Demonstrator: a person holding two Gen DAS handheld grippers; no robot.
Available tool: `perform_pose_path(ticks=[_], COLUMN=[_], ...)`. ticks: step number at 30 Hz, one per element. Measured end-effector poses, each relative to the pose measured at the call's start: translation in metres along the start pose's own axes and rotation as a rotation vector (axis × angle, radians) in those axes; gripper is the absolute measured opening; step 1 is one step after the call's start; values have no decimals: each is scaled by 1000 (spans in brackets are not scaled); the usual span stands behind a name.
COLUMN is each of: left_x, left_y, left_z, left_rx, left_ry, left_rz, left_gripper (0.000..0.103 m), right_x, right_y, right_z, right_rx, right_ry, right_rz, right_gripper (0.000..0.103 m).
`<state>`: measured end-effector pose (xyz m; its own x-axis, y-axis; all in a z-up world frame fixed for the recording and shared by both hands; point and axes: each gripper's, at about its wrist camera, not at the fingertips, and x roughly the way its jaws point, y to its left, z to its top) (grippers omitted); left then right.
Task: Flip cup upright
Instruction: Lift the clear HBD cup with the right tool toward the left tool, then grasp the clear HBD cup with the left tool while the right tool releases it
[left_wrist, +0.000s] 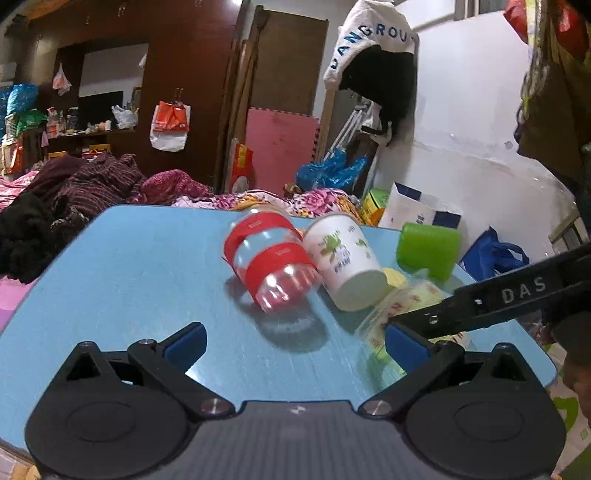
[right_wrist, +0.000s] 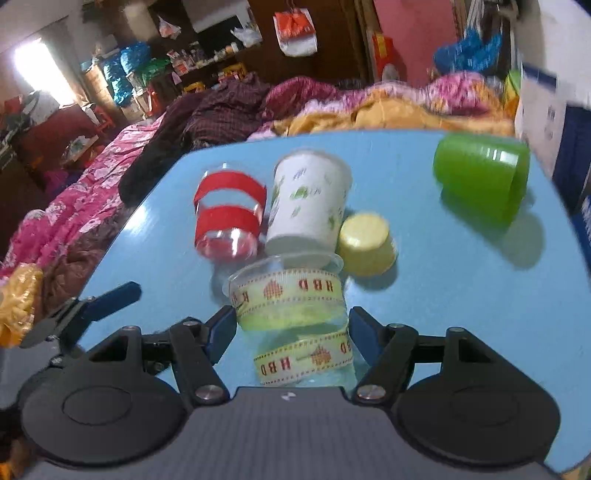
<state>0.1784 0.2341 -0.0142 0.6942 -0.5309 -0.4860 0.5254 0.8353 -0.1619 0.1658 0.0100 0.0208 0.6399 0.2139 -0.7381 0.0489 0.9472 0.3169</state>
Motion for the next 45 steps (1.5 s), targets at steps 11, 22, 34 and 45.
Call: perform_pose_path(ticks=[11, 22, 34, 45], left_x=[-12, 10, 30, 42], left_y=[0, -39, -75, -81], left_z=[-4, -5, 10, 19], left_rx=[-49, -121, -114, -69], left_ry=[-4, 90, 146, 184], left_rz=[-20, -64, -76, -105], left_gripper=[103, 103, 103, 102], right_x=[-13, -30, -44, -41], right_y=[8, -20, -66, -73], right_z=[-10, -14, -22, -21], right_rx=[-26, -20, 60, 16], right_ry=[-22, -94, -162, -124], right_rz=[-30, -9, -2, 12], right_gripper=[79, 82, 80, 65])
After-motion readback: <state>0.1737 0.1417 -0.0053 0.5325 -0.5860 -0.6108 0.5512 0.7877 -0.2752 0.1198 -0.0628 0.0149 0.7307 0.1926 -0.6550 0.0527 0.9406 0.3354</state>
